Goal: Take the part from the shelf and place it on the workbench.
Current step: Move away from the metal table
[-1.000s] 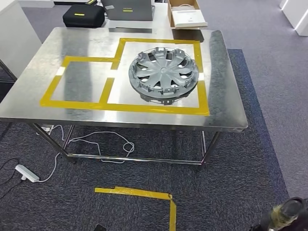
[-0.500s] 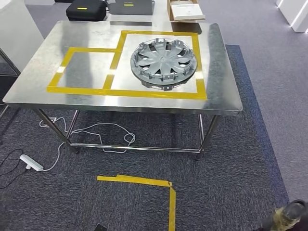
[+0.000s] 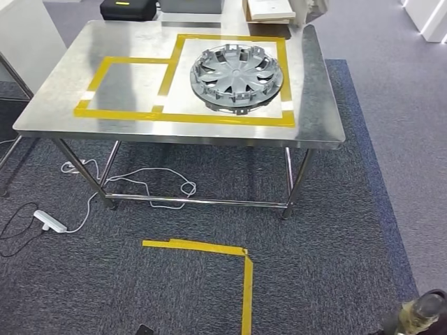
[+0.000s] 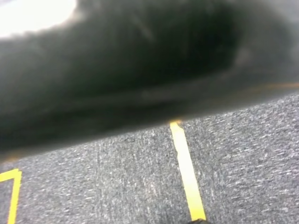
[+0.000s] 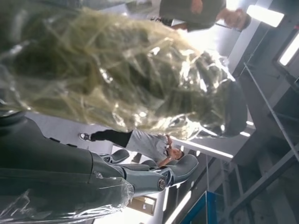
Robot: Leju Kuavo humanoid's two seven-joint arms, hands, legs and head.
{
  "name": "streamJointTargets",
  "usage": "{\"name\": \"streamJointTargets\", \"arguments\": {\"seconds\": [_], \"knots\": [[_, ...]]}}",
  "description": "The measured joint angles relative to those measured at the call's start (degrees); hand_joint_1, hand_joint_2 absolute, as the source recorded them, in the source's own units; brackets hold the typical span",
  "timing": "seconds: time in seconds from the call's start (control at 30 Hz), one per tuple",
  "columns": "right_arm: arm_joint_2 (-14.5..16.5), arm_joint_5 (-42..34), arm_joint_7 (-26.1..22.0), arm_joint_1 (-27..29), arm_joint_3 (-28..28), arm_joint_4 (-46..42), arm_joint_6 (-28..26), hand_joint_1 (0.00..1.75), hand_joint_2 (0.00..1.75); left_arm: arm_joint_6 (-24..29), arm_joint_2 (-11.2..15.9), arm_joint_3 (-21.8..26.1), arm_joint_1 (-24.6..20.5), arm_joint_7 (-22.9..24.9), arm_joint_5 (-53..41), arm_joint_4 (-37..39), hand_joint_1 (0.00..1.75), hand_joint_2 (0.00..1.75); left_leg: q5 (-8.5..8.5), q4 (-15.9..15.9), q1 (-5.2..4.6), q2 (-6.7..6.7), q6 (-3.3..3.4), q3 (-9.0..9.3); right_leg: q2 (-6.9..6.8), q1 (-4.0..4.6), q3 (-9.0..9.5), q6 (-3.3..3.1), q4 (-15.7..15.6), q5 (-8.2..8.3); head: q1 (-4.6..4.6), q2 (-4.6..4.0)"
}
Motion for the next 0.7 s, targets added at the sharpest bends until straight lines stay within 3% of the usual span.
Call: {"name": "streamJointTargets", "arguments": {"seconds": [0.07, 0.1, 0.17, 0.23, 0.27, 0.3, 0.33, 0.4, 0.47, 0.5, 0.57, 0.6, 0.63, 0.7], "knots": [[0.00, 0.24, 0.32, -0.34, 0.04, 0.37, 0.01, 0.00, 0.00, -0.02, 0.00, 0.07, -0.03, -0.02, 0.16, 0.01, 0.00, 0.00, 0.64, -0.31, -0.02, 0.11, 0.64, -0.62, 0.02, -0.05, -0.48, 0.70, 0.10, 0.57, -0.02, 0.00], [0.00, 0.37, 0.46, -0.45, 0.05, 0.54, 0.01, 0.00, 0.00, -0.02, 0.00, 0.11, -0.06, -0.04, 0.22, 0.01, 0.00, 0.00, 1.17, -0.39, 0.04, 0.23, 1.11, -1.10, 0.10, -0.11, -1.01, 1.02, 0.60, -0.09, 0.02, 0.00], [0.00, 0.52, 0.64, -0.62, 0.05, 0.87, 0.00, 0.00, 0.00, -0.03, -0.01, 0.19, -0.16, -0.07, 0.28, 0.02, 0.00, 0.00, 2.39, -0.58, 0.18, 0.47, 1.86, -2.35, 0.27, -0.23, -2.83, 1.55, 4.52, -4.08, 0.31, 0.00], [0.00, 0.55, 0.74, -0.75, 0.03, 1.23, -0.01, 0.00, 0.00, -0.03, 0.02, 0.23, -0.20, -0.08, 0.29, 0.02, 0.00, 0.00, 3.57, -0.49, -0.01, 0.53, 2.15, -3.94, 0.32, -0.29, -5.07, 1.90, 12.11, -9.12, 0.58, 0.00], [0.00, 0.55, 0.78, -0.78, 0.02, 1.41, -0.01, 0.00, 0.00, -0.03, 0.03, 0.25, -0.18, -0.09, 0.29, 0.02, 0.00, 0.00, 4.12, -0.43, -0.14, 0.57, 2.18, -4.72, 0.31, -0.30, -5.65, 1.97, 15.22, -10.31, 0.60, 0.00], [0.00, 0.55, 0.79, -0.78, 0.01, 1.59, 0.00, 0.00, 0.00, -0.03, 0.04, 0.26, -0.18, -0.09, 0.29, 0.02, 0.00, 0.00, 4.68, -0.35, -0.28, 0.62, 2.19, -5.52, 0.31, -0.30, -5.31, 1.93, 16.60, -10.16, 0.61, 0.00], [0.00, 0.55, 0.79, -0.78, -0.01, 1.75, 0.00, 0.00, 0.00, -0.03, 0.04, 0.27, -0.19, -0.09, 0.29, 0.02, 0.00, 0.00, 5.20, -0.28, -0.43, 0.65, 2.16, -6.22, 0.31, -0.29, -3.88, 1.78, 15.68, -8.87, 0.64, 0.00], [0.00, 0.55, 0.79, -0.86, -0.01, 1.99, 0.00, 0.00, 0.00, -0.04, 0.01, 0.28, -0.21, -0.09, 0.29, 0.02, 0.00, 0.00, 6.17, -0.19, -0.70, 0.60, 2.06, -7.29, 0.31, -0.13, 1.87, 1.06, 8.15, -5.68, 0.61, 0.00], [0.00, 0.56, 0.78, -1.06, 0.03, 2.09, -0.01, 0.00, 0.00, -0.04, -0.05, 0.30, -0.21, -0.10, 0.29, 0.02, 0.00, 0.00, 7.10, -0.06, -0.92, 0.53, 1.72, -7.88, 0.31, 0.14, 7.54, 0.41, -0.23, -5.13, 0.56, 0.00], [0.00, 0.57, 0.77, -1.13, 0.04, 2.11, -0.01, 0.00, 0.00, -0.04, -0.07, 0.31, -0.23, -0.10, 0.29, 0.02, 0.00, 0.00, 7.58, -0.02, -0.90, 0.54, 1.47, -8.08, 0.34, 0.30, 8.73, 0.22, -2.44, -5.44, 0.61, 0.00], [0.00, 0.51, 0.87, -1.13, 0.05, 2.17, -0.01, 0.00, 0.00, -0.04, -0.05, 0.33, -0.24, -0.12, 0.33, 0.02, 0.00, 0.00, 8.29, 0.07, -0.73, 0.55, 0.84, -8.45, 0.34, 0.43, 8.41, -0.14, -3.39, -5.12, 0.76, 0.00], [0.00, 0.39, 1.05, -1.12, 0.08, 2.23, -0.01, 0.00, 0.00, -0.04, -0.04, 0.36, -0.21, -0.12, 0.38, 0.02, 0.00, 0.00, 7.77, 0.43, -0.61, 0.48, 0.45, -8.75, 0.24, 0.36, 7.88, -0.50, -3.41, -4.62, 0.80, 0.00], [0.00, 0.13, 1.35, -1.13, 0.11, 2.32, 0.00, 0.00, 0.00, -0.04, -0.02, 0.40, -0.14, -0.12, 0.45, 0.02, 0.00, 0.00, 6.24, 1.49, -0.51, 0.37, 0.08, -9.21, 0.13, 0.25, 7.38, -0.91, -3.46, -4.04, 0.74, 0.00], [0.00, -0.54, 1.99, -1.11, 0.16, 2.59, 0.01, 0.00, 0.00, -0.04, 0.05, 0.66, -0.04, -0.11, 0.60, 0.02, 0.00, 0.00, 0.46, 7.08, -0.20, 0.19, -0.64, -10.84, -0.06, 0.12, 6.01, -1.43, -3.44, -2.81, 0.60, 0.00]]}}
